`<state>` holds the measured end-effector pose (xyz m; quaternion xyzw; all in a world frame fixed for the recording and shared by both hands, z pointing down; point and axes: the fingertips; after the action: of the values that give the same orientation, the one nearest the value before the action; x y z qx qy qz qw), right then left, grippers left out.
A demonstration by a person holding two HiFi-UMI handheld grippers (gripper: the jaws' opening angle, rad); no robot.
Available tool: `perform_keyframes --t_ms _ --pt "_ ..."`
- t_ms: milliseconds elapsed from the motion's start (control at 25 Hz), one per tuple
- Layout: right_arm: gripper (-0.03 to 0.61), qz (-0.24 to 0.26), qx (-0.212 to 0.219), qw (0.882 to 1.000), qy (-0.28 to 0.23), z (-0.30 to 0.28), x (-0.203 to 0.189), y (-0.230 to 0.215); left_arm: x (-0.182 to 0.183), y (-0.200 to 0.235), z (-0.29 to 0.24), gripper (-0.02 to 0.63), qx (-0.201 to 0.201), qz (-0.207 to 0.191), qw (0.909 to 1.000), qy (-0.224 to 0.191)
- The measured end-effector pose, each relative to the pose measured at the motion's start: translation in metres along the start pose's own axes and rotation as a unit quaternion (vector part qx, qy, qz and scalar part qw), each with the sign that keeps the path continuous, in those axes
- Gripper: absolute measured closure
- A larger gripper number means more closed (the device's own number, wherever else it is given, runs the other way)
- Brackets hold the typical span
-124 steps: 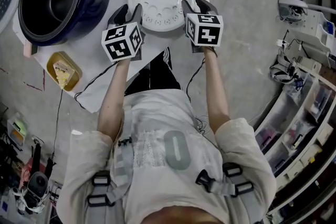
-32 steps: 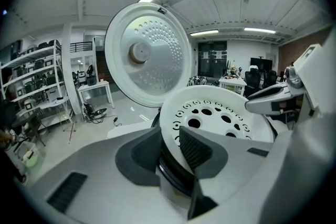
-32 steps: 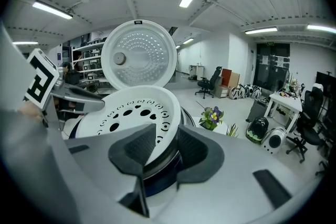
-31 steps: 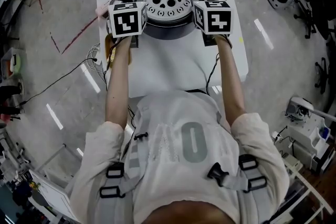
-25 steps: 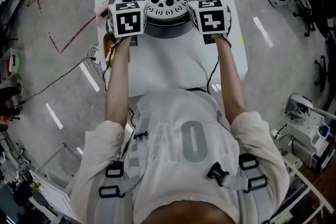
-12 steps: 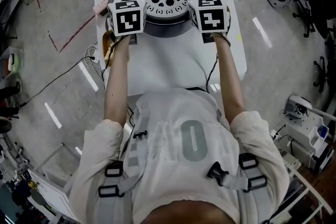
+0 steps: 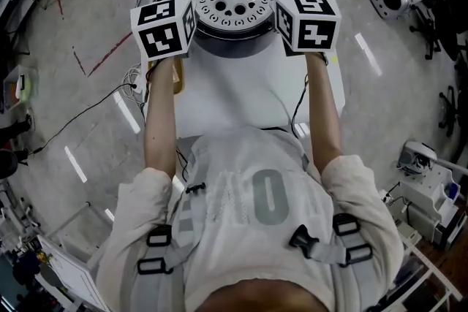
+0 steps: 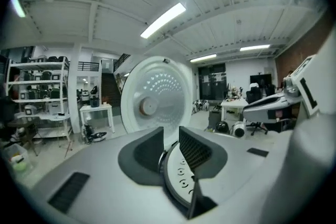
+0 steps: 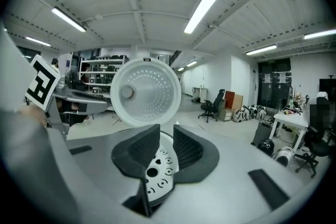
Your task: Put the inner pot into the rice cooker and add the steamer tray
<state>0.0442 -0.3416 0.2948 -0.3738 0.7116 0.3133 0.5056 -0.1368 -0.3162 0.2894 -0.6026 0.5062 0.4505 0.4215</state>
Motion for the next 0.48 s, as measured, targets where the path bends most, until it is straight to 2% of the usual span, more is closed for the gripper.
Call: perform_keyframes --t_ms 80,160,200,320,480 --pt "0.513 0.001 0.008 0.999 -0.04 0.012 0.019 0.007 0.019 -0.01 0.014 0.515 -0.028 0.006 0.9983 -0.05" --pt "0.54 0.002 0.011 0.997 -0.078 0.025 0.035 0.014 0.034 -0.016 0.03 0.538 -0.035 0.006 0.9951 -0.093" --pt "0.564 0.003 0.013 0.995 -0.094 0.031 0.042 0.017 0.039 -0.018 0.039 0.559 -0.03 0.003 0.9934 -0.11" --pt "0.569 0.001 0.017 0.991 -0.132 0.049 0.053 0.027 0.049 -0.025 0.066 0.589 -0.01 -0.008 0.988 -0.154" --pt "0.569 -0.002 0.01 0.989 -0.149 0.065 0.048 0.036 0.045 -0.031 0.091 0.592 0.018 -0.001 0.9829 -0.183"
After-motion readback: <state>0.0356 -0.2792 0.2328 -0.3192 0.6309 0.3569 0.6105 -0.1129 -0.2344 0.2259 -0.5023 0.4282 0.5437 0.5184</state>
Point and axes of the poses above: the fingertips, and each gripper's own axes: z backward along the fingers, y to its left, x out of its top, and after that the axes turned 2 degrees about -x, right-handed
